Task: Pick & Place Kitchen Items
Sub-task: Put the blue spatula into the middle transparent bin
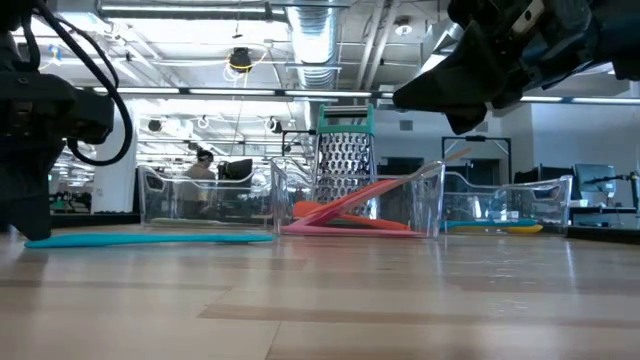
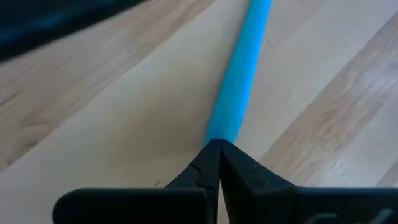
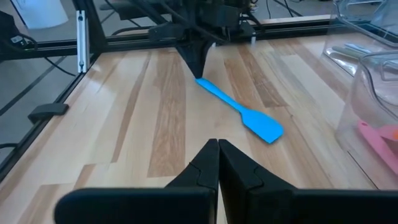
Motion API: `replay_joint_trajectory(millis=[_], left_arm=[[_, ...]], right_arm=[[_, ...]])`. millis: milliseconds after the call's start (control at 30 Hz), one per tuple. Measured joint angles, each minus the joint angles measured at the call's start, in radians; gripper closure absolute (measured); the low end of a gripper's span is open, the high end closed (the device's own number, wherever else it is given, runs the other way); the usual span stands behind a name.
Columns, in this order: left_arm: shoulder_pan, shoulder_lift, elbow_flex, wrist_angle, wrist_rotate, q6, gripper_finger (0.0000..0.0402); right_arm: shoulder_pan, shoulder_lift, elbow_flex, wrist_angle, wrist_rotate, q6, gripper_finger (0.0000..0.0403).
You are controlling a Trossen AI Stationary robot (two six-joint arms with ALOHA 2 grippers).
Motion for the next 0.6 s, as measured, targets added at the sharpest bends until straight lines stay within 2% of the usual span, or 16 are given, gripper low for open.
replay_joint_trajectory(millis=[333, 600], left_arm=[[0.0, -0.02, -0.007, 0.02, -0.014, 0.002, 0.04], [-0.004, -0.012, -0.024, 0.026, -0.019, 0.002, 0.04]], right_arm=[[-0.009, 0.0, 0.0, 0.026, -0.007, 0.0, 0.0403], [-0.047, 0.0, 0.019, 0.052, -0.198, -0.008, 0.0403]])
